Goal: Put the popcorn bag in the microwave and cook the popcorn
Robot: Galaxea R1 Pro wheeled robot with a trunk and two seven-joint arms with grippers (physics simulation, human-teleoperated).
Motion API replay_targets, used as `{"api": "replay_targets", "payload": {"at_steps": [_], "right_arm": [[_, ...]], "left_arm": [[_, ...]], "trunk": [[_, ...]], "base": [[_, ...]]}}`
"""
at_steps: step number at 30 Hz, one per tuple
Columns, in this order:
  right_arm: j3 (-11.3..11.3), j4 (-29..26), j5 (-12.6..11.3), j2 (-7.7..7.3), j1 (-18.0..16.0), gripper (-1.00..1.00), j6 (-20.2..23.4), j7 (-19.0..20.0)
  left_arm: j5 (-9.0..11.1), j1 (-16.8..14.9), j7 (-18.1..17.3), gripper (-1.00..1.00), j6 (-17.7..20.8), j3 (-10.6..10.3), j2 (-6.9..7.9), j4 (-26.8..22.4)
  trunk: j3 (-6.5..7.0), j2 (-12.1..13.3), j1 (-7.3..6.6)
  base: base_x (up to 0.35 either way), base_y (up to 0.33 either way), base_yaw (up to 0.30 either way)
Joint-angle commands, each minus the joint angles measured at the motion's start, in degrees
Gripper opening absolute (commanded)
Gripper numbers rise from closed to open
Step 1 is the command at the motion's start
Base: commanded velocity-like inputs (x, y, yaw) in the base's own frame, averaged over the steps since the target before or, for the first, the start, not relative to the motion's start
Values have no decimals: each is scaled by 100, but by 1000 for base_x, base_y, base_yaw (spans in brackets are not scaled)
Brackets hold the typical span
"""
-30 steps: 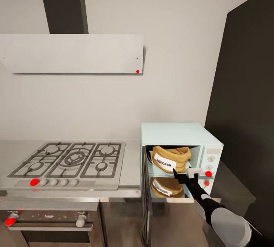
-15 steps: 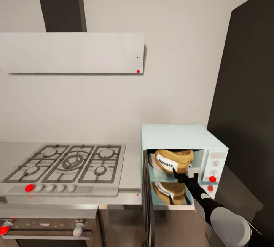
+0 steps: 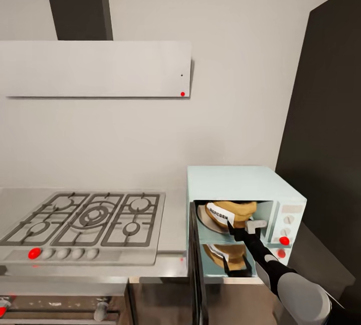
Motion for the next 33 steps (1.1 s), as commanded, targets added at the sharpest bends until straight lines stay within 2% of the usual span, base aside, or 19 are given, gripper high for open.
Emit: {"api": "replay_targets", "payload": {"at_steps": [1,26,33], "right_arm": [[-48,1,2,-1,-2,100,-10,51],[-48,1,1,0,-1,100,-10,51],[-48,1,2,-4,2,100,-13,51]], "left_arm": [[3,2,2,100,36,31,-3,-14],[3,2,2,100,36,31,-3,-14],[3,2,2,100,36,36,-7,-14]], "trunk": [[-2,-3,3],[-2,-3,3],[-2,-3,3]], "base": [[154,40,0],[50,4,0],[-211,-14,0]]}}
